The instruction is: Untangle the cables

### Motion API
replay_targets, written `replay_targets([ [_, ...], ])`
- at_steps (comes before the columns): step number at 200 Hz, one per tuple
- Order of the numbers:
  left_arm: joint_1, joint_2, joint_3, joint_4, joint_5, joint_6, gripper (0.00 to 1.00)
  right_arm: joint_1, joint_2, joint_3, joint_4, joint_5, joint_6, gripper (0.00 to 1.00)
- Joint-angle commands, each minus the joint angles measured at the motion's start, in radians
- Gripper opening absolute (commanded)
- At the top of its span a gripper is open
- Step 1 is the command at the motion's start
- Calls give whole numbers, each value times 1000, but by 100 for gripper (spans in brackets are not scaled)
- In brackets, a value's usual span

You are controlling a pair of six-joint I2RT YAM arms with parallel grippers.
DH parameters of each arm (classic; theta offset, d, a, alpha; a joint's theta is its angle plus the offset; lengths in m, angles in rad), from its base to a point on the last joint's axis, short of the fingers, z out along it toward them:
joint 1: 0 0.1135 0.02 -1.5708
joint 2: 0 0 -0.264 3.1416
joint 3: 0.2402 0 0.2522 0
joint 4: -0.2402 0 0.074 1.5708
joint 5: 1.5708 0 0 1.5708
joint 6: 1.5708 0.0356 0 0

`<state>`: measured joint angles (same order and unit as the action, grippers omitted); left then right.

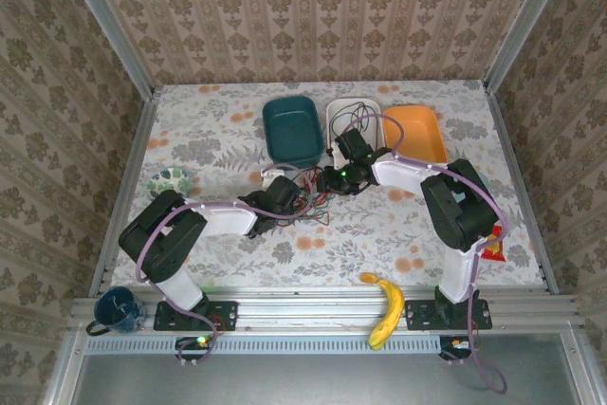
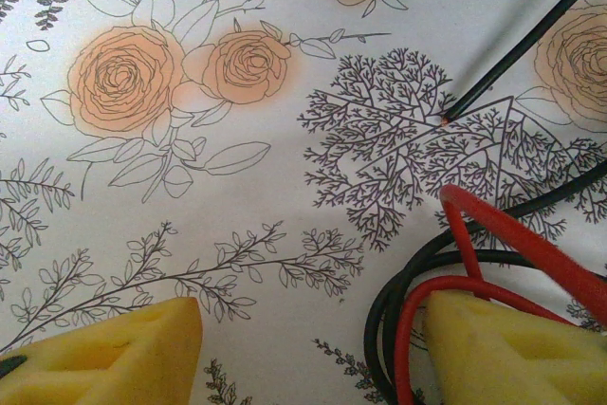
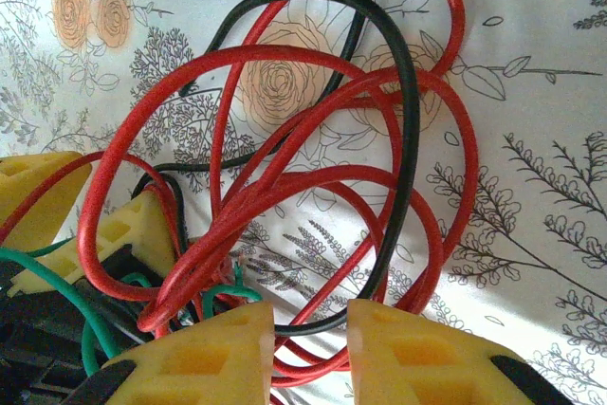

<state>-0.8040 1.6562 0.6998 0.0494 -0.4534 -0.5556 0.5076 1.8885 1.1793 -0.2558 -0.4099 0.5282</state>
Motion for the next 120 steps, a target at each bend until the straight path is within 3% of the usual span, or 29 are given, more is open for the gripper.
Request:
replay_targets([
  [1, -21, 42, -37, -96, 59, 43, 65, 0, 34, 13, 7, -27, 20, 27],
  [120, -24, 49, -29, -102, 61, 46, 65, 0, 20, 17, -54, 74, -2, 27],
])
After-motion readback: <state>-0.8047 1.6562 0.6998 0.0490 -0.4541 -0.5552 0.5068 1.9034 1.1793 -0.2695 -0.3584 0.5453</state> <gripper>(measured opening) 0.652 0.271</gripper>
